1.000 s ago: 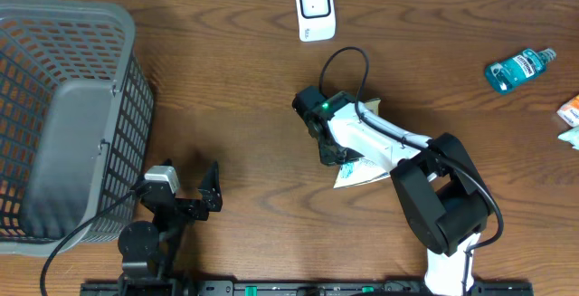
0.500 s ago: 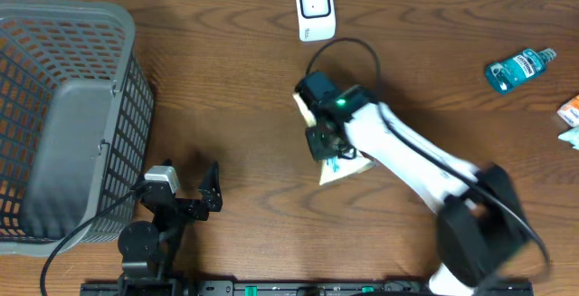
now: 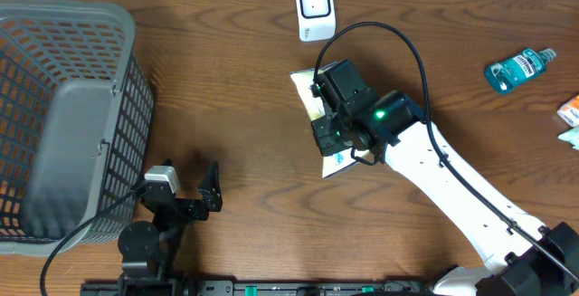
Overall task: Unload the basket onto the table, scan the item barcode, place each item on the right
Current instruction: 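Carry the held snack bag up toward the white scanner, then lift the snack bag and swing it toward the back of the table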
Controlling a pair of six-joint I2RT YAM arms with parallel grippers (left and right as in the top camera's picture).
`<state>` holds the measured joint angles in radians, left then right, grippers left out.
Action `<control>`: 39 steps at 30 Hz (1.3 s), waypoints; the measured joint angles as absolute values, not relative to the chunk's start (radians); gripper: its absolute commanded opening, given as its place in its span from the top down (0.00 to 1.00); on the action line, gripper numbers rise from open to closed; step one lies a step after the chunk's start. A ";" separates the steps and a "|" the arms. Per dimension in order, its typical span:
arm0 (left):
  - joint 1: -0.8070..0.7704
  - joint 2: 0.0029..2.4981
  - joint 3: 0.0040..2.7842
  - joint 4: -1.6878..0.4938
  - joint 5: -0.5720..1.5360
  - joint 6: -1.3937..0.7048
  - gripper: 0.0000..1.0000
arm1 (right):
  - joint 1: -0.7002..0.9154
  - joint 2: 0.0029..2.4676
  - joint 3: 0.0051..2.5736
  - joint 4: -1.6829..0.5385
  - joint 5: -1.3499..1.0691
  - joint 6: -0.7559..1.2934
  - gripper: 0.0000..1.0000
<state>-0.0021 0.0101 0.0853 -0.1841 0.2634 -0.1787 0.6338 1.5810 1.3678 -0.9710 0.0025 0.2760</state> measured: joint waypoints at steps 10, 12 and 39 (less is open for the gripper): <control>-0.002 0.010 0.085 -0.184 0.263 -0.179 0.02 | 0.672 1.581 1.368 -1.129 0.034 -0.050 0.99; -0.002 0.010 0.085 -0.184 0.264 -0.179 0.02 | 0.689 1.581 1.368 -1.148 0.030 -0.152 0.99; -0.002 0.010 0.085 -0.184 0.264 -0.179 0.02 | 0.820 1.451 1.567 -1.153 0.125 -1.346 0.99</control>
<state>-0.0021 0.0101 0.0853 -0.1837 0.2638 -0.1787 0.8196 1.4513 1.5669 -1.1534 0.1246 -1.3464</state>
